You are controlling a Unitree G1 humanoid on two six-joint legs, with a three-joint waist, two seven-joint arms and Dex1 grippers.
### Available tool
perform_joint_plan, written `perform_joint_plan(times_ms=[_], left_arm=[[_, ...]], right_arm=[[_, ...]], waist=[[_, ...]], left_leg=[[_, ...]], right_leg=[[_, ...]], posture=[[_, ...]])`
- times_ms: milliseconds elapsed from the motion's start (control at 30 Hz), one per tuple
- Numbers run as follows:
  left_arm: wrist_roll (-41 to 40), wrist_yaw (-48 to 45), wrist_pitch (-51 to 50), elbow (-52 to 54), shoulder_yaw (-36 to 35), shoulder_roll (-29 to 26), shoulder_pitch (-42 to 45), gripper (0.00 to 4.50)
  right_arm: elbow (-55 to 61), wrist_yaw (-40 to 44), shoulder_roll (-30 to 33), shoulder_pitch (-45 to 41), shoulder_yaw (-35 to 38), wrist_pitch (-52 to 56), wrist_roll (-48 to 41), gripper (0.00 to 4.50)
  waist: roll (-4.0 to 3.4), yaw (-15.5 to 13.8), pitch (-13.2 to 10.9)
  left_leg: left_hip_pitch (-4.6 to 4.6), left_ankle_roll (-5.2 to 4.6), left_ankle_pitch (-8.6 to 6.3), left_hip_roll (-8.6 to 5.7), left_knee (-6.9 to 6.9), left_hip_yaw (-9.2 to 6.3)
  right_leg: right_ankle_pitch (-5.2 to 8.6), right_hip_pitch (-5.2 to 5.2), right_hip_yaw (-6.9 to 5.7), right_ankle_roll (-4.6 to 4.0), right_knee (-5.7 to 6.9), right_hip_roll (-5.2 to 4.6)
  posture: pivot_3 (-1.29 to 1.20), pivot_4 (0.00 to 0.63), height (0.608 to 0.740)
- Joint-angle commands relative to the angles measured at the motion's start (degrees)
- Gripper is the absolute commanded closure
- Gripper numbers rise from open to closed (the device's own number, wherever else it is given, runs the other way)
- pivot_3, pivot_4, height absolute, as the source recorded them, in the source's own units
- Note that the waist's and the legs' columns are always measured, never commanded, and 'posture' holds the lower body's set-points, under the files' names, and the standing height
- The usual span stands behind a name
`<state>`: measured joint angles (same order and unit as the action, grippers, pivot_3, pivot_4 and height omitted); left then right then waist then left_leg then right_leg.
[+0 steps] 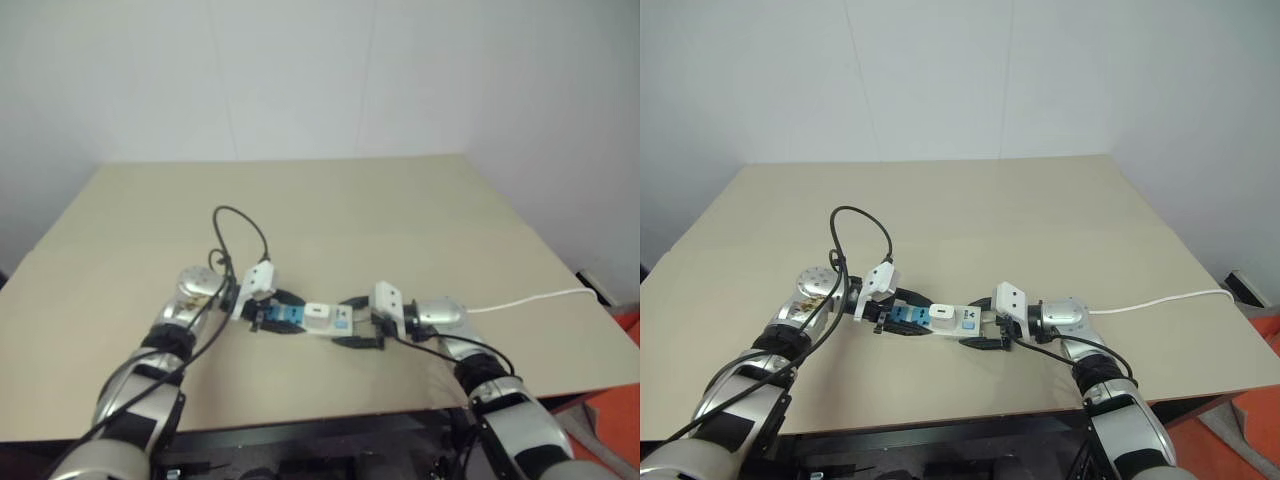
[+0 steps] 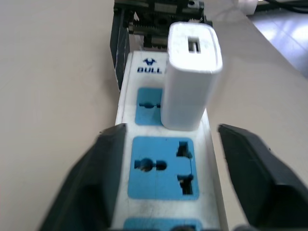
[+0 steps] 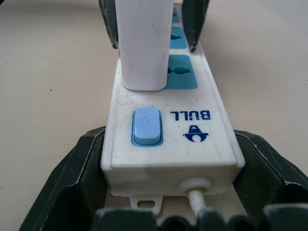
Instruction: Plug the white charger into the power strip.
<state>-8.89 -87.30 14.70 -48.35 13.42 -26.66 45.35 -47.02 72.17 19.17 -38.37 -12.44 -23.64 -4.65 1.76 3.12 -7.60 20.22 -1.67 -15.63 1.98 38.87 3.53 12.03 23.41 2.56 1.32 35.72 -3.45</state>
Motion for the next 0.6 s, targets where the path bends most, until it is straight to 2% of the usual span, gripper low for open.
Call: perform_joint_plan(times_ms=[33, 67, 233, 300, 433, 533, 600], left_arm=[[0.3, -2.6, -1.4, 0.9, -0.5, -1.2, -0.8, 0.18], [-0.7, -3.9, -2.1, 2.0, -1.1, -1.8, -0.9, 0.04], [-6.6, -5.2, -7.5, 8.2, -0.9, -7.0, -1.4, 0.04], [-8.2, -5.2, -8.5, 9.6, -3.0, -8.4, -1.5, 0.04], [-9.7, -4.8, -11.5, 10.2, -7.6, -10.0, -1.1, 0.04], [-10.5, -3.4, -11.8, 10.9, -11.2, -12.2, -2.3, 0.04], [-11.3, -3.0, -13.0, 12.0, -13.1, -13.7, -3.4, 0.0]], right_arm=[[-0.8, -0.1, 0.2, 1.1, -1.6, 0.2, 2.5, 1.09], [-0.8, -0.1, 0.2, 1.1, -1.6, 0.2, 2.6, 1.09], [-0.6, -0.1, 0.3, 1.2, -1.5, 0.4, 2.5, 1.09], [-0.5, 0.2, 0.4, 1.1, -1.4, 0.9, 2.2, 1.09], [-0.1, -1.4, 0.5, 1.0, -1.0, 0.9, 2.5, 1.09], [1.1, 2.1, 0.8, 0.2, 0.1, 6.6, -0.5, 1.09], [2.5, 4.0, 1.3, -0.2, 0.6, 9.3, -2.0, 0.37]], waist=[[0.04, 0.0, 0.0], [0.04, 0.0, 0.0], [0.08, 0.4, -0.1], [0.1, 0.4, -0.2], [0.2, 0.4, -0.2], [0.24, 0.4, -0.3], [0.22, 0.4, -0.4]], left_leg=[[0.01, 0.0, 0.0, 0.0, 0.0, 0.0], [0.01, 0.0, 0.0, 0.01, 0.0, 0.0], [0.29, 0.0, 0.0, 0.03, -0.06, 0.0], [0.72, 0.0, 0.01, 0.03, -0.02, -0.02], [0.77, 0.0, 0.01, 0.02, 0.04, -0.01], [0.76, 0.0, 0.01, 0.02, 0.04, -0.02], [0.78, 0.0, 0.01, 0.03, 0.03, -0.02]], right_leg=[[-0.01, 0.0, 0.0, -0.02, -0.02, -0.01], [-0.04, 0.0, -0.01, -0.06, -0.02, 0.0], [0.03, 0.42, 0.0, 0.02, 0.05, 0.04], [-0.11, 0.86, 0.0, -0.19, 0.15, 0.05], [-0.19, 0.86, -0.02, -0.3, 0.12, 0.03], [-0.14, 0.86, -0.03, -0.22, 0.12, 0.03], [-0.17, 0.89, -0.03, -0.27, 0.12, 0.04]], posture=[[0.0, 0.15, 0.74], [0.0, 0.15, 0.74], [0.0, 0.15, 0.74], [0.0, 0.15, 0.74], [0.0, 0.15, 0.74], [0.0, 0.15, 0.74], [0.0, 0.15, 0.74]])
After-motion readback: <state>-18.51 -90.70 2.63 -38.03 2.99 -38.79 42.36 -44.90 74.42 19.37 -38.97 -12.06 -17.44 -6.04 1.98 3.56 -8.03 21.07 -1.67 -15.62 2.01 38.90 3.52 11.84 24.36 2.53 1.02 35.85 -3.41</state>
